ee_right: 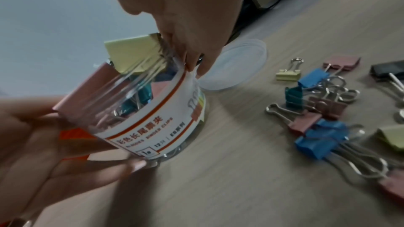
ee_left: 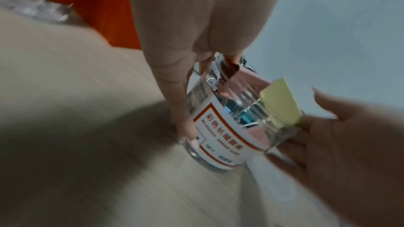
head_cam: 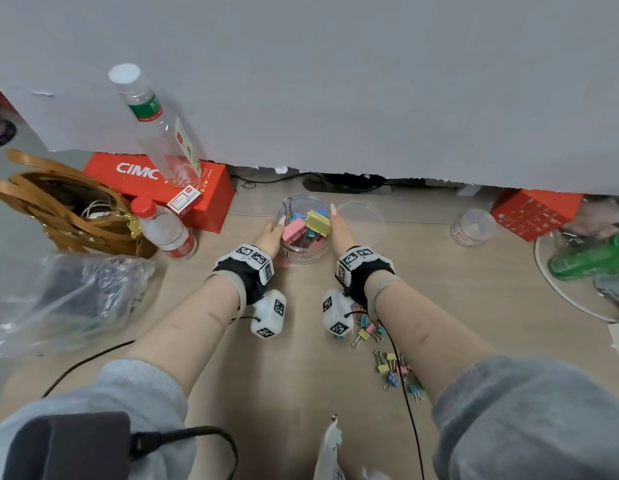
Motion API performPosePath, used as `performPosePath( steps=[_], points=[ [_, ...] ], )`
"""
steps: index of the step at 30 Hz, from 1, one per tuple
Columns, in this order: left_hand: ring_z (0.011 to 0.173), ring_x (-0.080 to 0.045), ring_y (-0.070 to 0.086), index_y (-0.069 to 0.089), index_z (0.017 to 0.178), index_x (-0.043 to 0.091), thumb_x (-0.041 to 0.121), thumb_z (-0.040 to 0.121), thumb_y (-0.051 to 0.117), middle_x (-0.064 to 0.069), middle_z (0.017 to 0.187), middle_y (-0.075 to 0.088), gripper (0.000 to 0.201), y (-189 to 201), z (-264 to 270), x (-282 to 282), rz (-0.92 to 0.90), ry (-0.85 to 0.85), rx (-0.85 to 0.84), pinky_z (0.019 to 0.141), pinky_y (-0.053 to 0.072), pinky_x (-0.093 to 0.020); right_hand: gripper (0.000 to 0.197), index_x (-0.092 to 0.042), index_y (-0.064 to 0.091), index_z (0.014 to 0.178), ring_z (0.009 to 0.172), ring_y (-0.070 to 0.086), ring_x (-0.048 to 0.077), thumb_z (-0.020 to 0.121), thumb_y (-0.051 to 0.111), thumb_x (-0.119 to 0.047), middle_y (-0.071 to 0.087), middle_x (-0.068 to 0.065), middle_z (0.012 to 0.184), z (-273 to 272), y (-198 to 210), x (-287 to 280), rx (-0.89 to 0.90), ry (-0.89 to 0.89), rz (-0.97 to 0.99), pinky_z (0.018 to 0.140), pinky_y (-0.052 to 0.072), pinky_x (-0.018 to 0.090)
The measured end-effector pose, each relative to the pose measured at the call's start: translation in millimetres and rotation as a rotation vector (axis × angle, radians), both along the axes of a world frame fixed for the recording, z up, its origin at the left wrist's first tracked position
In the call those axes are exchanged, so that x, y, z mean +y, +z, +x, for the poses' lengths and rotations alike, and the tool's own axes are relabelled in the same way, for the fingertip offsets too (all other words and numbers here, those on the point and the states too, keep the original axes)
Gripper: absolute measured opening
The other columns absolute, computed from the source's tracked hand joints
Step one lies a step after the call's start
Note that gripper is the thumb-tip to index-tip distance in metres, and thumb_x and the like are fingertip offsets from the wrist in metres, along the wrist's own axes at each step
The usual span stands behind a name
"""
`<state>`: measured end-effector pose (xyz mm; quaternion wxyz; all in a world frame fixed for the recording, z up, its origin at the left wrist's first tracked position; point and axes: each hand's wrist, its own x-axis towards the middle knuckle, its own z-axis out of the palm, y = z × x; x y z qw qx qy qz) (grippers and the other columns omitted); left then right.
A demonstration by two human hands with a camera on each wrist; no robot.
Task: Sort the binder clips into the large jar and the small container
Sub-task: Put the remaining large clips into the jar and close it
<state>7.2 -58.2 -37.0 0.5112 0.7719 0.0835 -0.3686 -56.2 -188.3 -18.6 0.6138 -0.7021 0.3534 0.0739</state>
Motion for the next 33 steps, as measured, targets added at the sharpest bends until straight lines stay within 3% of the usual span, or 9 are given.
performPosePath(
  steps=[3,10,13,15,18,22,25,30,33],
  points=[
    [0.119,-0.039,0.048,0.027,0.143,0.027,0.029,0.098,0.041,-0.007,0.143,0.034,0.047,1.0,-6.2,-4.6,-0.098,0.11,0.106,0.056,0.057,-0.038,0.063,-0.025,0.038,0.141,0.138,0.033,0.02,0.092,0.021,-0.06,0.039,0.001,0.147,-9.0,-7.6,1.1,0.015,-0.075,0.051,0.118,0.018,0.035],
    [0.074,-0.034,0.059,0.048,0.127,0.015,0.032,0.099,0.037,-0.018,0.115,0.053,0.034,10.5,-20.9,-7.5,-0.075,0.138,-0.027,0.033,0.052,-0.033,0.038,-0.019,0.063,0.092,0.093,0.057,0.02,0.089,0.047,-0.054,0.064,-0.001,0.092,-37.3,-4.8,-14.8,-0.134,-0.187,-0.007,0.09,0.041,0.032],
    [0.064,-0.033,0.061,0.054,0.109,0.014,0.03,0.098,0.04,-0.016,0.102,0.059,0.024,26.7,-36.4,-14.8,-0.079,-0.019,-0.125,0.042,0.056,-0.037,0.064,-0.023,0.049,0.128,0.119,0.05,0.019,0.077,0.057,-0.062,0.054,-0.001,0.129,-53.2,0.7,-18.2,-0.11,-0.124,0.048,0.098,0.044,0.037],
    [0.057,-0.028,0.066,0.054,0.102,0.015,0.031,0.098,0.041,-0.013,0.091,0.062,0.021,36.1,-47.9,-21.6,-0.084,-0.102,-0.13,0.044,0.057,-0.036,0.076,-0.028,0.038,0.138,0.119,0.05,0.02,0.075,0.057,-0.066,0.046,-0.001,0.139,-66.6,1.7,-24.5,-0.079,-0.128,0.129,0.081,0.05,0.036],
    [0.044,-0.019,0.063,0.055,0.099,0.016,0.036,0.095,0.046,-0.007,0.083,0.06,0.022,47.4,-68.0,-30.2,-0.097,-0.166,-0.124,0.039,0.053,-0.027,0.065,-0.029,0.052,0.125,0.108,0.059,0.02,0.071,0.058,-0.065,0.059,0.002,0.126,-91.0,1.3,-42.1,-0.104,-0.214,0.226,0.071,0.047,0.028],
    [0.081,-0.023,0.056,0.059,0.095,0.027,0.063,0.071,0.056,-0.003,0.097,0.059,0.043,50.9,-104.7,-36.1,-0.065,-0.238,-0.085,0.068,0.046,-0.031,0.046,-0.035,0.065,0.086,0.081,0.06,0.017,0.06,0.055,-0.071,0.065,-0.006,0.086,-123.9,-2.8,-61.9,-0.082,-0.253,0.252,0.073,0.047,0.029],
    [0.094,-0.022,0.05,0.05,0.124,0.035,0.062,0.077,0.046,-0.004,0.112,0.054,0.054,44.2,-139.6,-42.2,-0.137,-0.19,0.09,0.084,0.041,-0.035,0.056,-0.034,0.067,0.099,0.08,0.059,0.023,0.064,0.054,-0.075,0.066,0.002,0.093,-146.8,-15.4,-72.6,-0.029,-0.226,0.324,0.065,0.049,0.031],
    [0.077,-0.023,0.055,0.052,0.11,0.035,0.04,0.09,0.042,-0.007,0.093,0.051,0.023,37.8,-192.2,-52.8,-0.285,-0.027,0.198,0.071,0.052,-0.035,0.063,-0.036,0.067,0.1,0.084,0.065,0.025,0.063,0.048,-0.082,0.069,0.003,0.099,-191.6,-16.6,-77.5,-0.026,-0.249,0.349,0.073,0.053,0.039],
    [0.086,-0.023,0.057,0.058,0.1,0.039,0.049,0.076,0.05,-0.005,0.098,0.056,0.028,34.4,-209.2,-52.5,-0.293,0.044,0.172,0.069,0.054,-0.034,0.042,-0.033,0.06,0.11,0.102,0.06,0.024,0.089,0.036,-0.06,0.065,0.002,0.112,-219.3,-24.2,-87.3,-0.09,-0.197,0.068,0.089,0.048,0.038]
  ],
)
